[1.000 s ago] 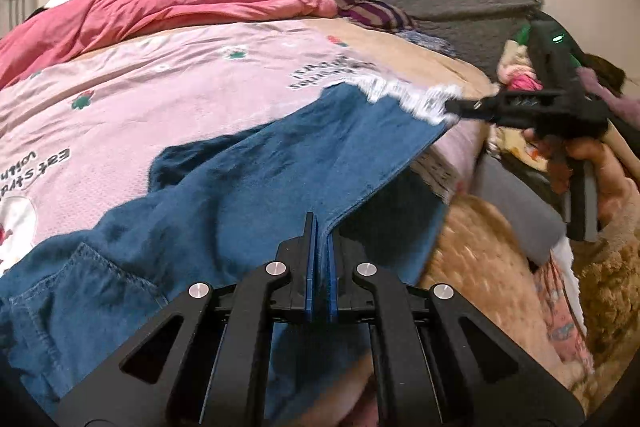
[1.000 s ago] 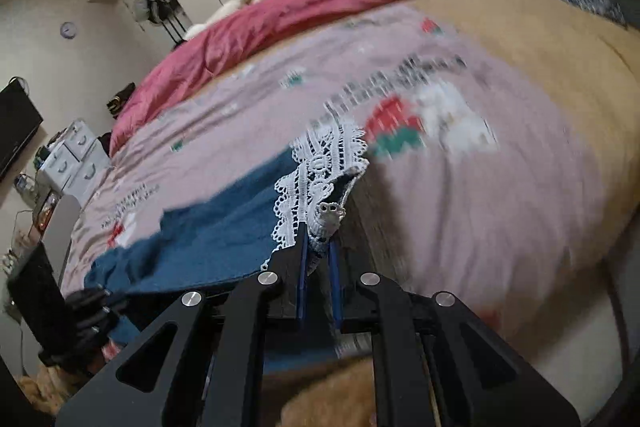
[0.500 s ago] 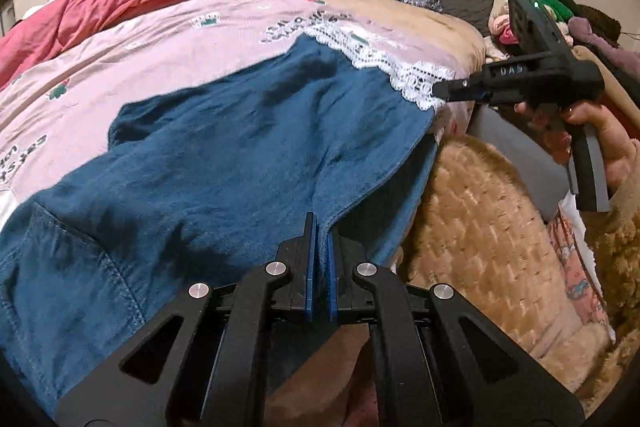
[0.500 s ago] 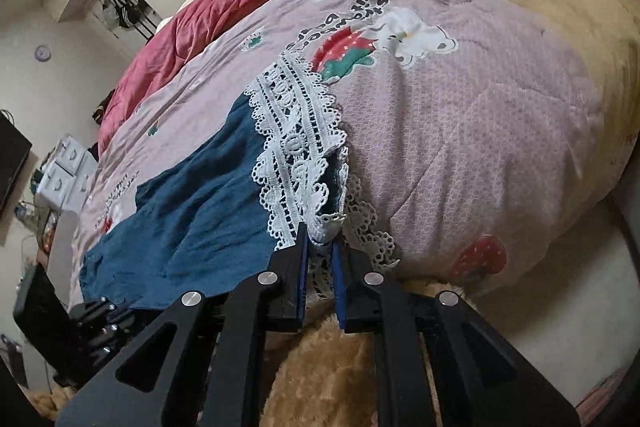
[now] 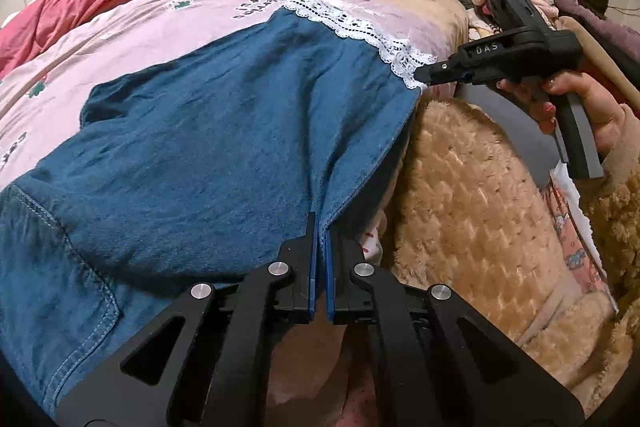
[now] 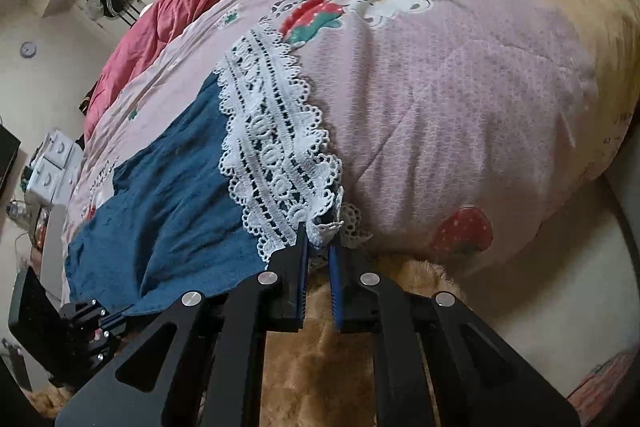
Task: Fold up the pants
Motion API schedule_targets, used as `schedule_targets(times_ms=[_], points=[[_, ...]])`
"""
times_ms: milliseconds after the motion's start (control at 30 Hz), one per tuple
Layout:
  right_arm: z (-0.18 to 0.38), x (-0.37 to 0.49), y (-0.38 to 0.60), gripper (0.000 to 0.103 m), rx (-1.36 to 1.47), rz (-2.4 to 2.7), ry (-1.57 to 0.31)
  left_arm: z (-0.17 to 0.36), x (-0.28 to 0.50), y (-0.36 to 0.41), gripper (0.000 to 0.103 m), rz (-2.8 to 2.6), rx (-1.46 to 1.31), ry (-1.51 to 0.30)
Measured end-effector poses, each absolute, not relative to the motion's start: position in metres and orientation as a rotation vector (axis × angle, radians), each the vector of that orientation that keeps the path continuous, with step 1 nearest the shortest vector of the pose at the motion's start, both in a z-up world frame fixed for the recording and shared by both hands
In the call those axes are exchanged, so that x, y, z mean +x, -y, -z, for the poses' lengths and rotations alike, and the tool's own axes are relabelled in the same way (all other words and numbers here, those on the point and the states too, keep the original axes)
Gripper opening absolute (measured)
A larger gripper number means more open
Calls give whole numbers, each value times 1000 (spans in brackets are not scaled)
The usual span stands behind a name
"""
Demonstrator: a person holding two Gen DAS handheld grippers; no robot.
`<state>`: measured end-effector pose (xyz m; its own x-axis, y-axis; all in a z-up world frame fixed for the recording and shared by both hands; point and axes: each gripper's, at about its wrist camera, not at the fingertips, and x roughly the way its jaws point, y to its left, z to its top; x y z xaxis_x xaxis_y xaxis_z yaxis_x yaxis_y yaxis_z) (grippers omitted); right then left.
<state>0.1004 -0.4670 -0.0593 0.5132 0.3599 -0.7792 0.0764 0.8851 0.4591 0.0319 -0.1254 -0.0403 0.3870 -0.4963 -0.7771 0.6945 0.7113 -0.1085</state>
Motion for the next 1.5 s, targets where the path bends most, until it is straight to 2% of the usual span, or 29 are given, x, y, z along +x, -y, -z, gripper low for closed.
schedule_targets(times_ms=[33,100,167,200,267,300,500,633,733,833,967,1033,1067,1133,1400,1500], points=[[60,101,467,8,471,-175,-1031,43,34,125,0,765,250,-897],[58,99,468,14,479,-174,-1034,47,36,124,0,763,240,-908],[55,96,472,36,457,-128,-1042,47,37,124,0,756,235,-922],[53,93,475,37,444,-102,-1041,46,36,125,1,757,237,-926],[46,84,480,37,442,-75,-1017,43,31,124,9,774,214,-933],[39,79,479,37,428,-77,-993,43,28,121,17,777,195,-944],[9,67,410,37,253,-330,-911,21,16,87,20,677,59,-897],[17,82,359,37,148,-461,-937,-5,11,34,37,428,-57,-804],[35,95,336,43,85,-501,-991,-16,3,-13,46,256,-144,-777],[56,104,335,44,99,-488,-1035,-20,-2,-46,58,134,-182,-779],[53,102,342,44,133,-489,-1028,-8,3,-76,58,49,-280,-832],[53,101,345,44,132,-487,-1029,0,10,-75,58,37,-298,-841],[53,100,347,44,132,-489,-1031,3,13,-73,52,26,-288,-842],[55,102,348,44,140,-492,-1037,6,19,-67,4,-9,-222,-835],[55,97,348,44,136,-499,-1048,-12,3,-90,0,-17,-183,-837],[56,96,347,48,133,-502,-1043,-11,1,-103,0,-40,-210,-847]])
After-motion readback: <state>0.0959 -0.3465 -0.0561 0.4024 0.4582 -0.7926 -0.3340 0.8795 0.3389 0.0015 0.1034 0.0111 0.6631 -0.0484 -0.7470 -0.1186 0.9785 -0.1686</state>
